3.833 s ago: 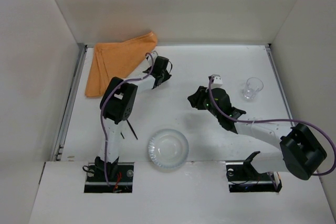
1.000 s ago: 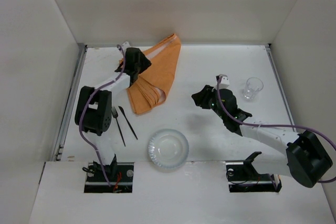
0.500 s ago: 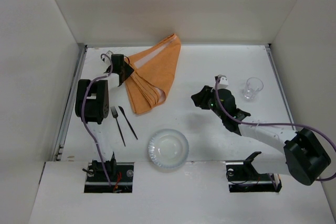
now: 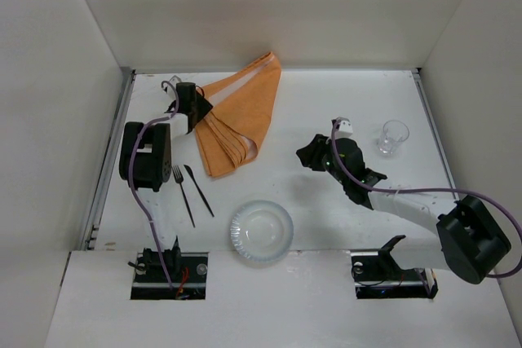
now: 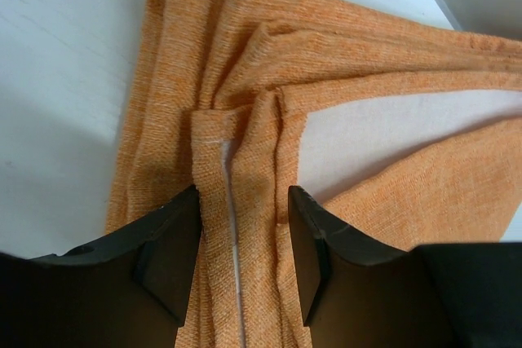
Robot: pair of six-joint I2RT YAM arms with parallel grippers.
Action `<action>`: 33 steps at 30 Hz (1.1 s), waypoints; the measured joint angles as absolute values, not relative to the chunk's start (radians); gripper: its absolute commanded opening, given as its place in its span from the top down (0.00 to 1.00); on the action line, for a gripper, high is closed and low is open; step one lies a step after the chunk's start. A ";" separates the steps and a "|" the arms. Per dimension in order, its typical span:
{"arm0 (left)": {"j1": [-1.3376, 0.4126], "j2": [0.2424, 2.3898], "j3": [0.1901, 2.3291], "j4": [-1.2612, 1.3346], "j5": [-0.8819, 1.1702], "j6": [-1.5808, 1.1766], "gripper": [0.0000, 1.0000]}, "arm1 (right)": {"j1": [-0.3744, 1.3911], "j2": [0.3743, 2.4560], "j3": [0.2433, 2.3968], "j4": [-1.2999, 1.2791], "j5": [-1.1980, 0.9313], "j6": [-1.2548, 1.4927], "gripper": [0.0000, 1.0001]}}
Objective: Set the dinner table for one person
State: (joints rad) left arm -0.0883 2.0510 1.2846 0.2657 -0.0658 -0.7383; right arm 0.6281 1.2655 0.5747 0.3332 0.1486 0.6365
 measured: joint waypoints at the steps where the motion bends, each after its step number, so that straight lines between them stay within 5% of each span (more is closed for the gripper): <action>1: -0.091 2.054 1.285 0.273 -0.062 -0.738 0.58 | 0.628 1.267 0.575 0.333 0.149 0.636 0.55; 12: -0.112 2.072 1.278 0.331 -0.037 -0.737 0.58 | 0.629 1.267 0.575 0.342 0.149 0.636 0.55; 22: -0.116 2.072 1.254 0.373 0.002 -0.737 0.90 | 0.636 1.271 0.575 0.345 0.149 0.636 0.55; 33: -0.227 1.967 1.230 0.374 0.020 -0.719 0.94 | 0.636 1.267 0.575 0.344 0.159 0.637 0.55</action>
State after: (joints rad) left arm -0.2272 1.9671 1.2297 0.3744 0.0196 -0.7185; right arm 0.6365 1.2667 0.5747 0.3443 0.1585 0.6369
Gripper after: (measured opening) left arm 0.086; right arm 0.448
